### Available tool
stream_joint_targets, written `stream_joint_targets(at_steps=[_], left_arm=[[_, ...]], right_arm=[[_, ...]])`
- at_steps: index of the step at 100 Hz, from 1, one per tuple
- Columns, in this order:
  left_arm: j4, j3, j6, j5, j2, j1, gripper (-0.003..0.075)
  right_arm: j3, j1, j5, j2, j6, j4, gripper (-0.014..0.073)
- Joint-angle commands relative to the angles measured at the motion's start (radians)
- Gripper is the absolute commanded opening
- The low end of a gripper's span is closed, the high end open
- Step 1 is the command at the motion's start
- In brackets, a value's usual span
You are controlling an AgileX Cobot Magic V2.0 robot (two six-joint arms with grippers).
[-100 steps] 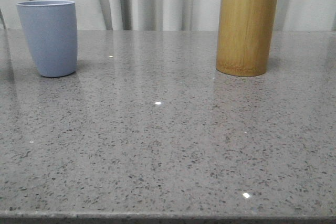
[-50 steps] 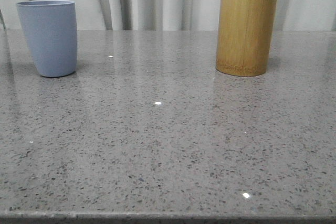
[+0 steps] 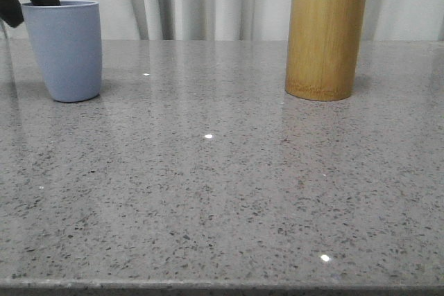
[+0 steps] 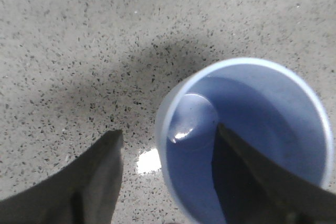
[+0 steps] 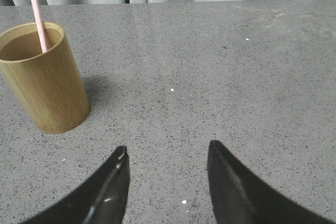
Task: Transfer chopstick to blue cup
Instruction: 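Lift the blue cup with the left gripper and carry it toward the bamboo cup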
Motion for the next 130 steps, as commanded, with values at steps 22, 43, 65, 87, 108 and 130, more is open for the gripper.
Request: stream_joint_targets(at_steps=[22, 43, 65, 87, 108, 130], left_arm=[[-0.018, -0.035, -0.013, -0.045, -0.025, -0.005, 0.0214], [-0.018, -0.035, -0.013, -0.041, -0.025, 0.001, -0.0018], [-0.026, -0.084, -0.013, -0.016, -0.025, -0.007, -0.0019], [-0.026, -0.172, -0.013, -0.035, -0.021, -0.088, -0.0019], [-0.026, -0.248, -0.013, -0.015, 0.046, -0.17, -0.0019], [-0.024, -0.31, -0.015, -0.017, 0.105, -0.235, -0.0019]], right_arm=[[-0.037, -0.005, -0.08, 0.01, -0.003, -0.003, 0.0367], [-0.037, -0.005, -0.08, 0.01, -0.003, -0.003, 0.0367], [-0.037, -0.005, -0.079, 0.01, -0.003, -0.003, 0.0367], [-0.037, -0.005, -0.079, 0.01, -0.003, -0.003, 0.0367], [-0.037, -0.005, -0.079, 0.01, -0.003, -0.003, 0.0367], [-0.037, -0.005, -0.078, 0.01, -0.003, -0.003, 0.0367]])
